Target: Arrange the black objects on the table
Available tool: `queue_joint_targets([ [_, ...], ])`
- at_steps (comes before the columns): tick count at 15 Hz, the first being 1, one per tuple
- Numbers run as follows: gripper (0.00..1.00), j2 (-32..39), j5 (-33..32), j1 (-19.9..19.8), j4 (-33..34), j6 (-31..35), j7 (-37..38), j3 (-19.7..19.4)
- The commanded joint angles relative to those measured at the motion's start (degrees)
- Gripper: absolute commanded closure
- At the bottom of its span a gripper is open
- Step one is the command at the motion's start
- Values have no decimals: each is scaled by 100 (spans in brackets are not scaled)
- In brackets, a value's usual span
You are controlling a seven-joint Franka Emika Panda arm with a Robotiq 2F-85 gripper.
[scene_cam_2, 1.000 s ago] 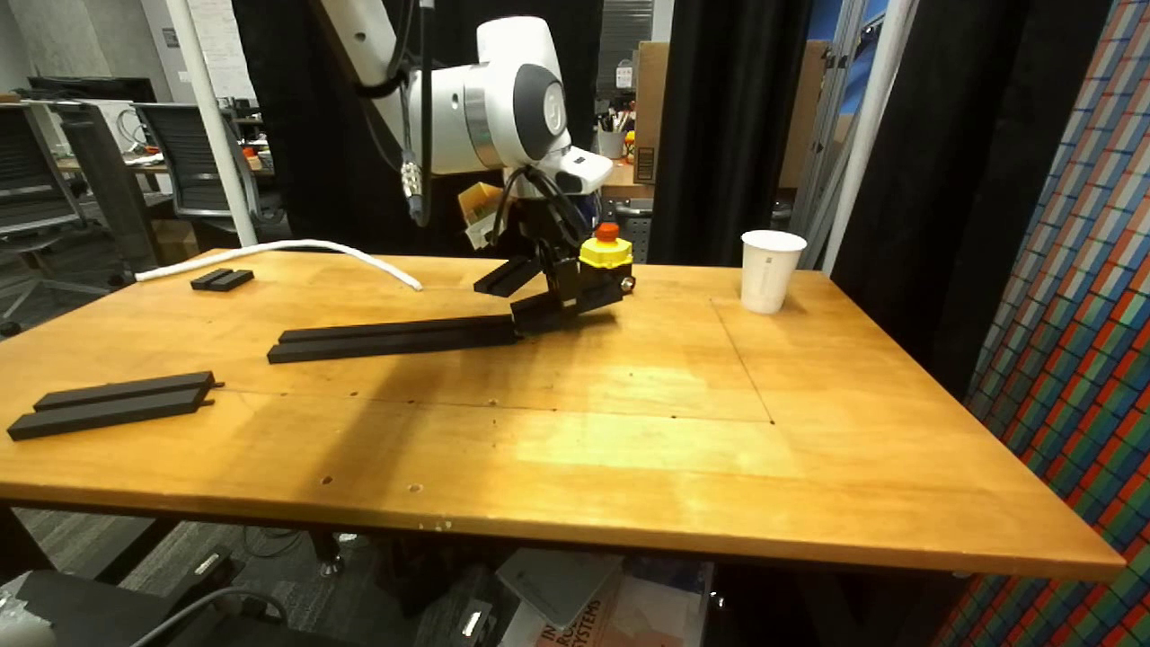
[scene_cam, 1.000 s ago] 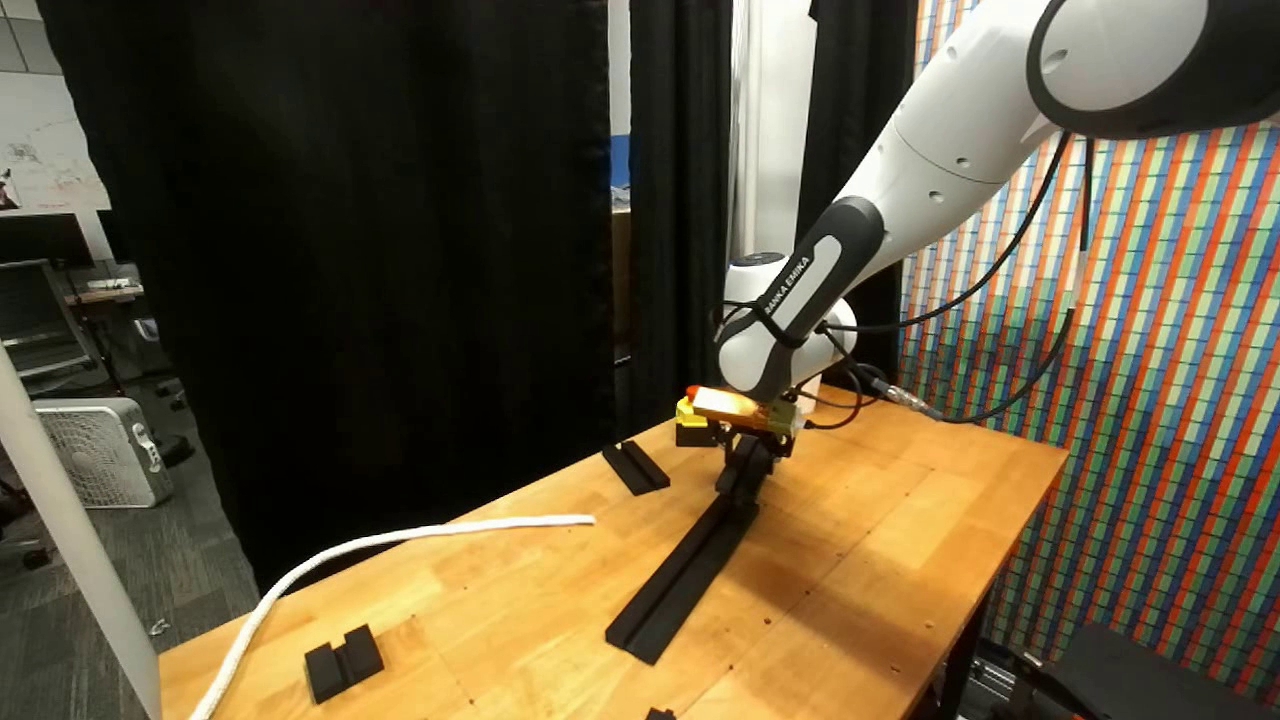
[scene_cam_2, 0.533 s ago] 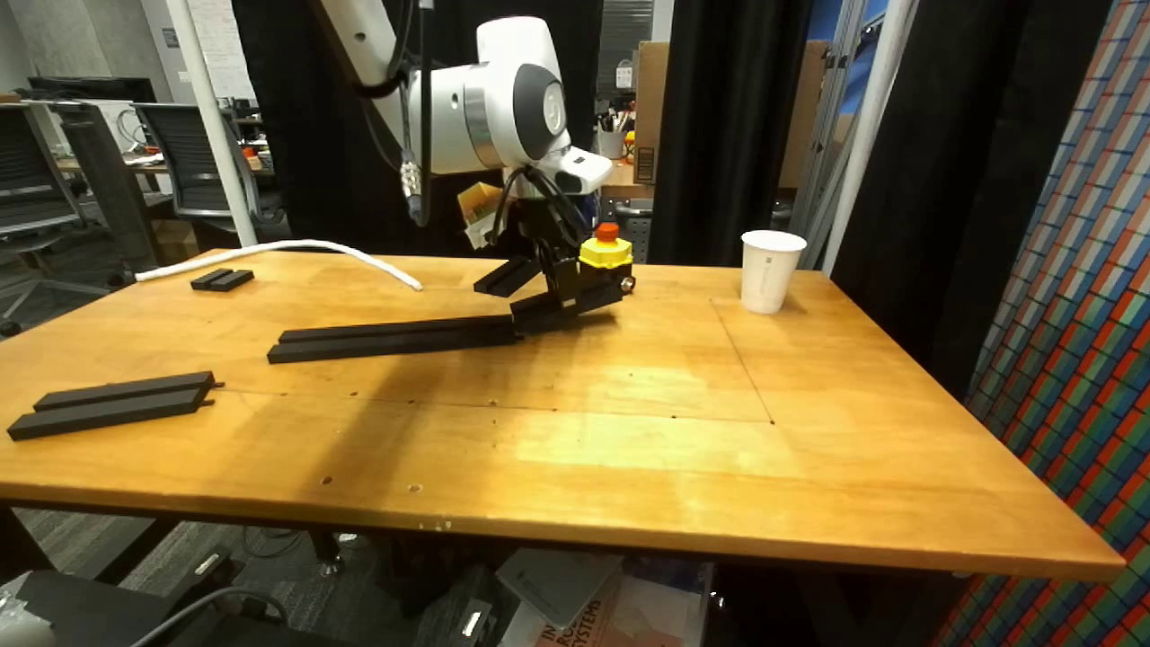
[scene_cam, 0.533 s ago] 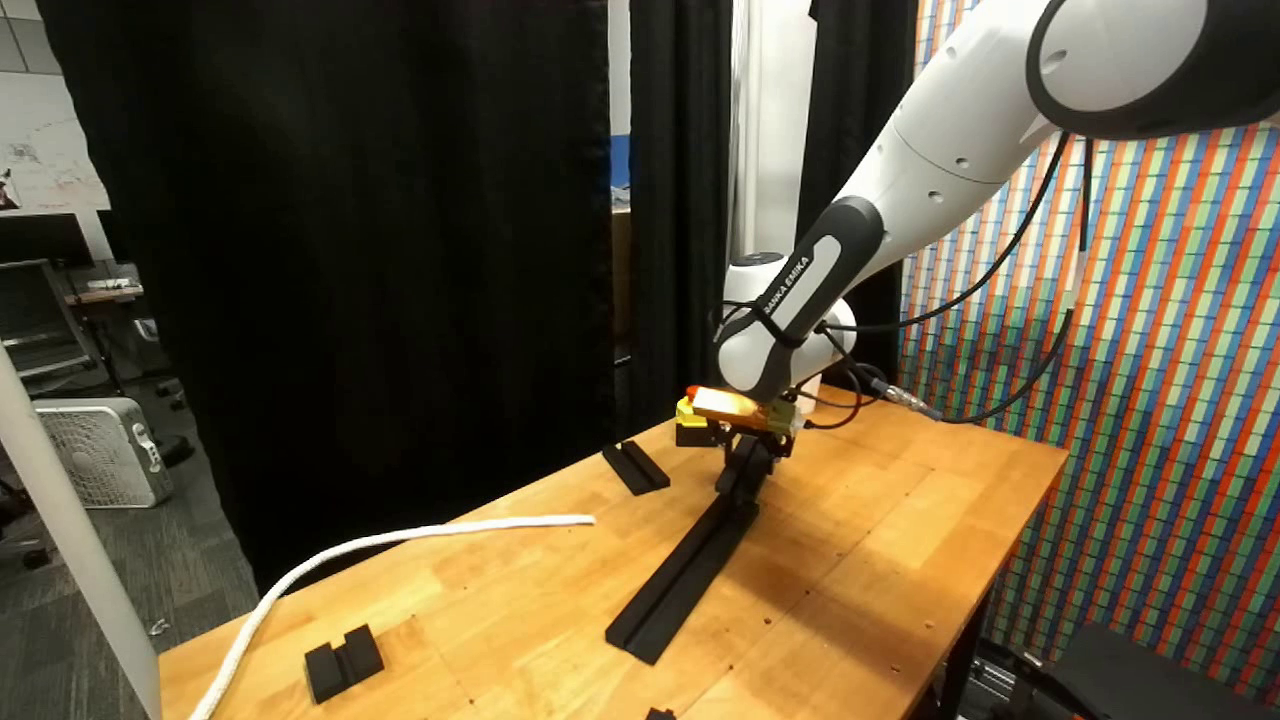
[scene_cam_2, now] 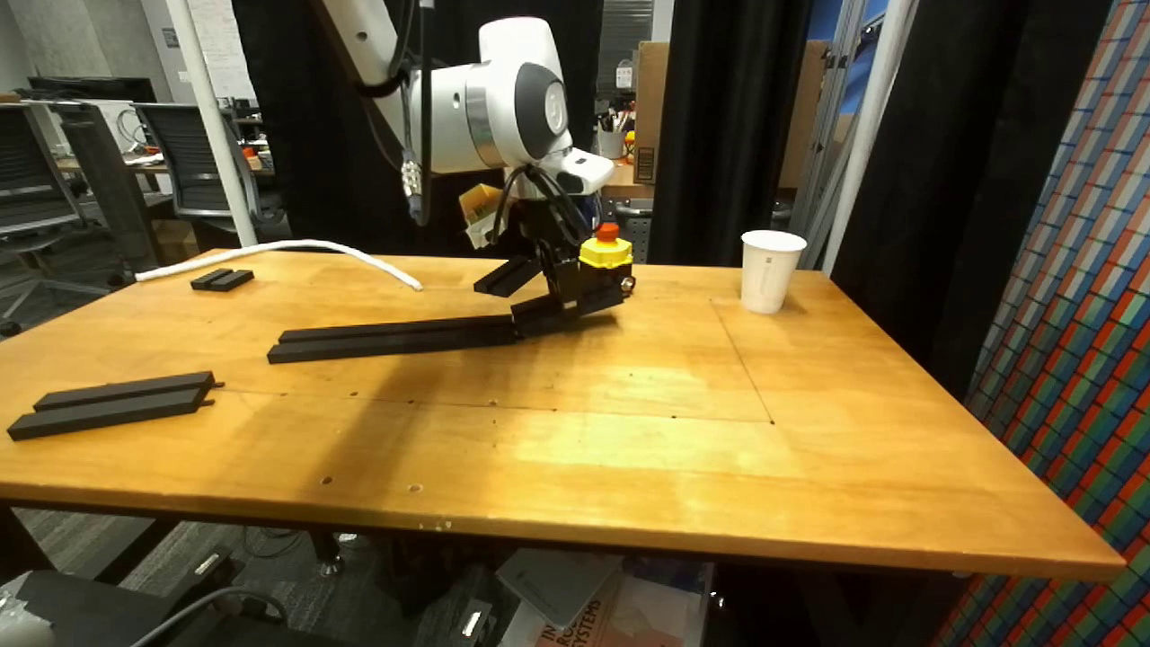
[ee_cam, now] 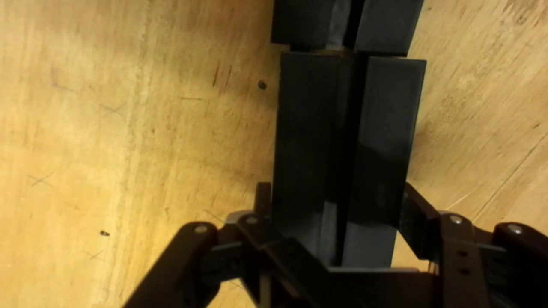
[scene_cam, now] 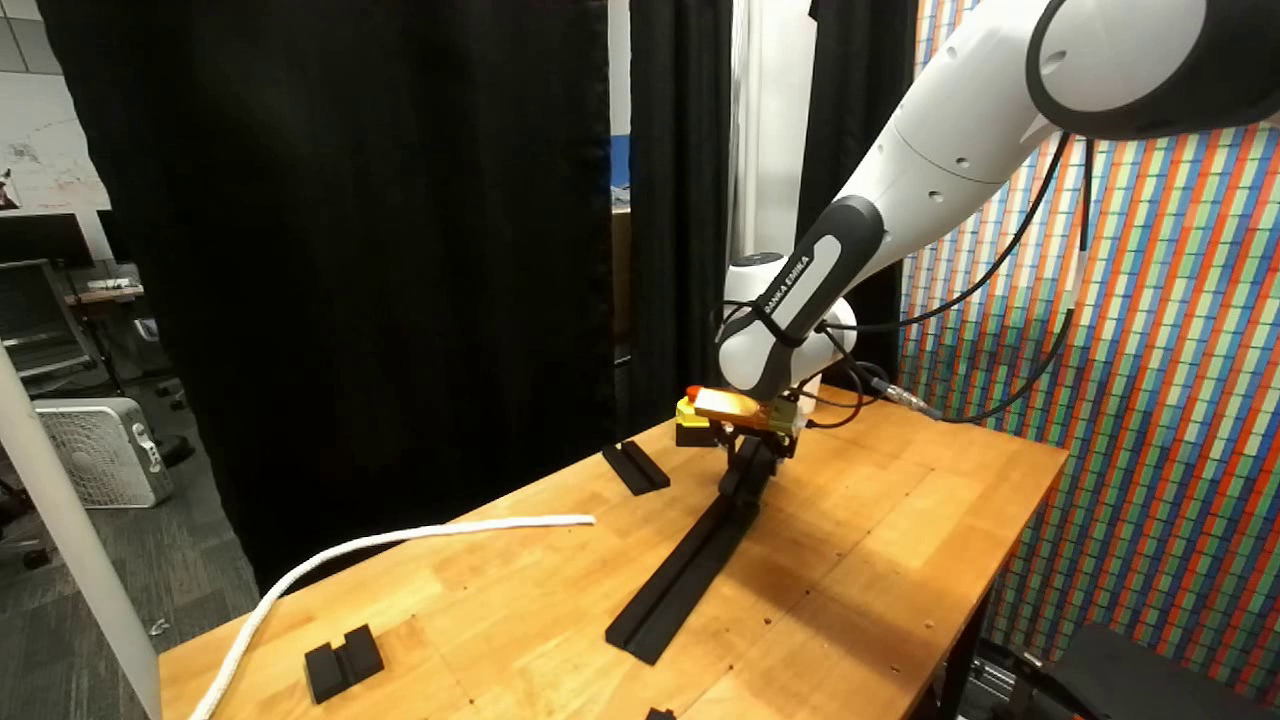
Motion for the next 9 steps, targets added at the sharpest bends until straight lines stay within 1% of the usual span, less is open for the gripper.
queue_joint_targets([
  [1,54,-58,-48,12,47,-123,-3,-28],
  [9,54,-52,6,-21,-5,-150,-18,8],
])
